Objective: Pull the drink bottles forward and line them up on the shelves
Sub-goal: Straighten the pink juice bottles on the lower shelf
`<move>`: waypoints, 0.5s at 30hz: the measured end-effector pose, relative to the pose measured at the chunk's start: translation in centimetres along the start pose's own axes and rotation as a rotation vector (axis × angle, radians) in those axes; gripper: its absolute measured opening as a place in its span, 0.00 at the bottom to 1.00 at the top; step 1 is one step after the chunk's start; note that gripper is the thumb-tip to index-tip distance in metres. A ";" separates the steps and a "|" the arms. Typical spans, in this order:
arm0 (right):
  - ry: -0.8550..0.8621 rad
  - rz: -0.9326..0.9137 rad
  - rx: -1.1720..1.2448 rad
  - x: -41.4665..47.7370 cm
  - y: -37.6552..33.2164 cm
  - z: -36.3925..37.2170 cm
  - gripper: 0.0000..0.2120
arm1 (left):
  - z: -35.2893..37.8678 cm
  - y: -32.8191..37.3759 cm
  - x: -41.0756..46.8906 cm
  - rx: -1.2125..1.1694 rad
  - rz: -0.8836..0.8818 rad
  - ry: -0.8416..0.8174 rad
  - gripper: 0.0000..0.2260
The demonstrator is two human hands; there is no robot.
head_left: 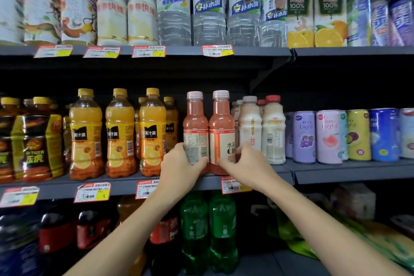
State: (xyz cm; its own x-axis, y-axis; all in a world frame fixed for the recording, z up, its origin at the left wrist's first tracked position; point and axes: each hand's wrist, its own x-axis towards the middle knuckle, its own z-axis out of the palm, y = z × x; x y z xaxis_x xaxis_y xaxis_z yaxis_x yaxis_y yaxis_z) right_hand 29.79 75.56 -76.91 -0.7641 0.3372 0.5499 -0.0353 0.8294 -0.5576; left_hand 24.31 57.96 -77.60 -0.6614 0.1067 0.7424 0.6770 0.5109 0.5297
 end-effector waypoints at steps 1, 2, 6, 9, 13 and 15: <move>-0.020 0.012 0.062 0.1 0.2 -0.2 0.37 | 0.0 -0.1 0.0 -0.015 -0.001 -0.003 0.25; -0.035 0.014 0.111 0.3 0.3 -0.3 0.38 | 0.0 -0.2 0.1 -0.024 0.001 -0.007 0.25; -0.060 -0.074 0.100 0.7 0.6 -0.3 0.32 | 0.2 -0.7 0.3 -0.090 -0.015 -0.058 0.34; -0.034 -0.108 0.032 1.0 1.0 -0.2 0.32 | 0.5 -1.1 0.5 -0.169 -0.048 -0.112 0.40; -0.020 -0.108 0.034 0.8 1.6 -0.4 0.32 | 0.9 -1.0 0.6 -0.217 -0.039 -0.152 0.46; -0.065 -0.088 0.085 0.9 2.0 -0.6 0.32 | 0.9 -1.0 0.8 -0.211 -0.042 -0.149 0.44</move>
State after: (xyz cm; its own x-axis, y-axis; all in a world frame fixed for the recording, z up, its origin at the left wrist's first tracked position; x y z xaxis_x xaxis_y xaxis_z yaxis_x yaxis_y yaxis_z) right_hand 29.39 77.79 -77.17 -0.7956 0.2327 0.5594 -0.1563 0.8131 -0.5607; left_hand 22.79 58.31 -77.88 -0.7204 0.2215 0.6573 0.6896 0.3301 0.6446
